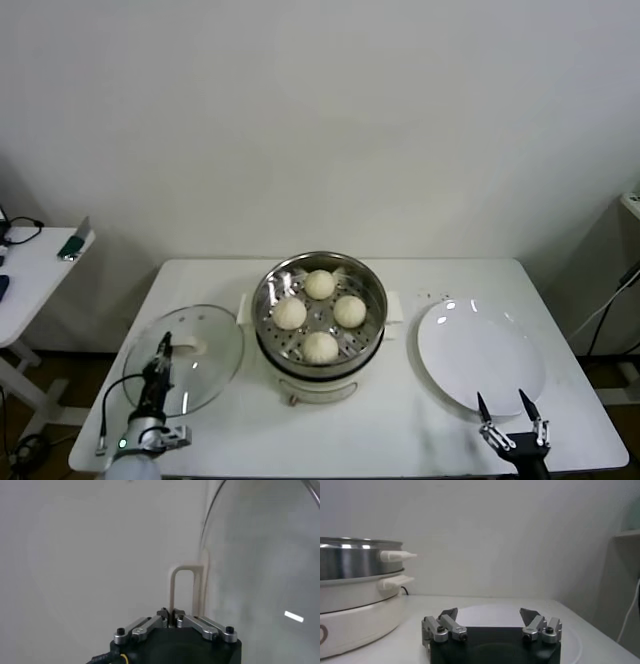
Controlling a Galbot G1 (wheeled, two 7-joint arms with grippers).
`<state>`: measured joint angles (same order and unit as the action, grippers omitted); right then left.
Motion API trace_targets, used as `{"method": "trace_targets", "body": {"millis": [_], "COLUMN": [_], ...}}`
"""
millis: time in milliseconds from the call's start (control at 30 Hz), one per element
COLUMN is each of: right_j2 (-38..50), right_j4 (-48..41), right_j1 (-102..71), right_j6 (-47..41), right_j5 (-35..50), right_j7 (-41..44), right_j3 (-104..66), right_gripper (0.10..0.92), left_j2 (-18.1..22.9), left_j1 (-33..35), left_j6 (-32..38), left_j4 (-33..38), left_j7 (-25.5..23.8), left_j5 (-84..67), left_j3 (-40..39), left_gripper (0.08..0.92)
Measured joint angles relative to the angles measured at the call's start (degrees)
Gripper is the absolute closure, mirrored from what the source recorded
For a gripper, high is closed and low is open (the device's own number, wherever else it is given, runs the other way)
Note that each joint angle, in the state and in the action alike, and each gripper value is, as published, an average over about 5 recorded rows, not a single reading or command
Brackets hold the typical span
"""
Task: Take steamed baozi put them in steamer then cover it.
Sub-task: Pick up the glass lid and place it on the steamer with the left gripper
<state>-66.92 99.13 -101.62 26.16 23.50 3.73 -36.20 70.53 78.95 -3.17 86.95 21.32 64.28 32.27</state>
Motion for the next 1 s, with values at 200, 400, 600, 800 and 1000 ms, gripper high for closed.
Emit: {"method": "trace_targets", "body": {"millis": [200,400,600,800,1000], "right_j2": [0.1,0.1,0.2,0.1,0.1], "right_j4": [-0.1,-0.2,-0.3,-0.5,-0.5], "right_j1": [0.0,0.1,0.5,1.2,1.8], "right_j6": [-0.4,-0.5,-0.3,0.1,0.6], "right_j5": [-0.7,-1.0,-1.0,-1.0,-1.0], "right_j7": [-0.4,-0.4,-0.3,-0.3,-0.1], "right_j3": [-0.3,0.0,0.4,0.6,0.8], "right_gripper": [0.203,0.203,0.203,0.203,0.203], "left_j2": [-2.8,-6.7,-10.4,-12.5,-12.6], "left_j1": [1.5,1.9,1.3,-0.6,-4.0], "left_j6": [-3.1,-8.1,-13.9,-19.5,-25.3], "left_j4": [7.5,16.2,24.3,30.8,34.0], "left_j7": [-3.4,-8.0,-12.5,-16.8,-21.0], "left_j5": [-4.7,-10.1,-13.1,-13.0,-9.7], "left_j3": [1.1,1.7,0.6,-3.3,-10.3], "left_gripper": [0.852,0.852,0.852,0.852,0.852]}}
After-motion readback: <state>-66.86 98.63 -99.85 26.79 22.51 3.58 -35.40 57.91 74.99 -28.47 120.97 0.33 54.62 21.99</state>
